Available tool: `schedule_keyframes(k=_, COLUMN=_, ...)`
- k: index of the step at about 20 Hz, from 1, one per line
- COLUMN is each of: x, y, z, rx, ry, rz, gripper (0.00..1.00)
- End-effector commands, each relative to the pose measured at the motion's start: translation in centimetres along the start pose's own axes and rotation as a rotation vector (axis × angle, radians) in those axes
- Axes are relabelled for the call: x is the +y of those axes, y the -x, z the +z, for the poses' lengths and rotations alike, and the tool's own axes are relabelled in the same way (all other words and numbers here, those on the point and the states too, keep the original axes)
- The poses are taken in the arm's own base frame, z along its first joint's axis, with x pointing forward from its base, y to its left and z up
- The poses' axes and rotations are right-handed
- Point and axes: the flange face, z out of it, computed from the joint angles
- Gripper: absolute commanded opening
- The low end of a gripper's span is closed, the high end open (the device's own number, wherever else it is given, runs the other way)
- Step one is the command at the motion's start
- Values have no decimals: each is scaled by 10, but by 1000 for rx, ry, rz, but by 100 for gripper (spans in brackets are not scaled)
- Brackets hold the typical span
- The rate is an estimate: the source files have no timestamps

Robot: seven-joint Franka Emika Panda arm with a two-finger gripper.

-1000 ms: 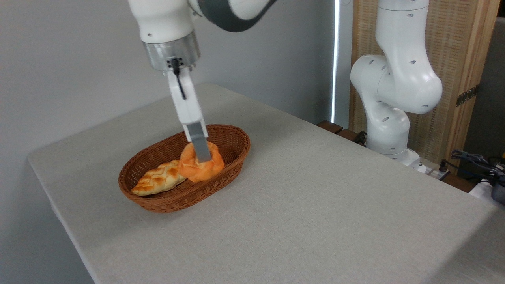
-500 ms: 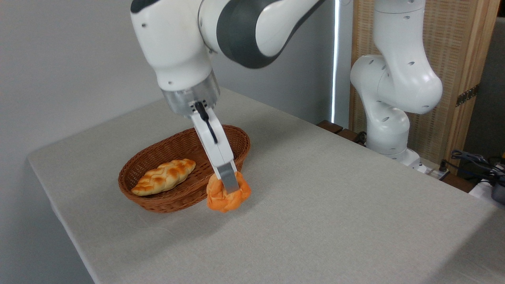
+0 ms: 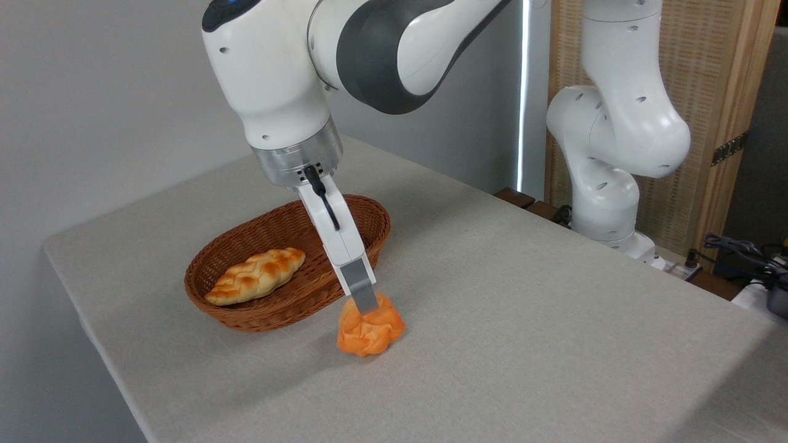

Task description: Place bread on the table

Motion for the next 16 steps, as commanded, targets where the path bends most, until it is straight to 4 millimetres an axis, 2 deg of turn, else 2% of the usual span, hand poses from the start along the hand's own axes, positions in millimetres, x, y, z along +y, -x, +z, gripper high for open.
schedule_keyframes(k=1, x=2, y=1, z=-6, rx=6, ry=-3, rz=-8, gripper=100)
schedule_keyframes(k=5, x=2, y=1, z=-7, rx=8, ry=-6, rz=-8, gripper=100)
schedule_keyframes(k=8, x=5, y=3, z=-17, rx=23, ry=-20, rz=-11, gripper=100)
schedule_keyframes(k=12, x=10, y=0, z=-65, rx=74, ry=-102, rz=-26, gripper=100)
schedule_keyframes(k=14, x=12, y=-3, z=-91, rx=105, ry=-145, rz=-137, gripper=100)
schedule_keyframes(k=16, x=13, y=-4, z=-101, rx=120, ry=-158, rz=-270, gripper=100)
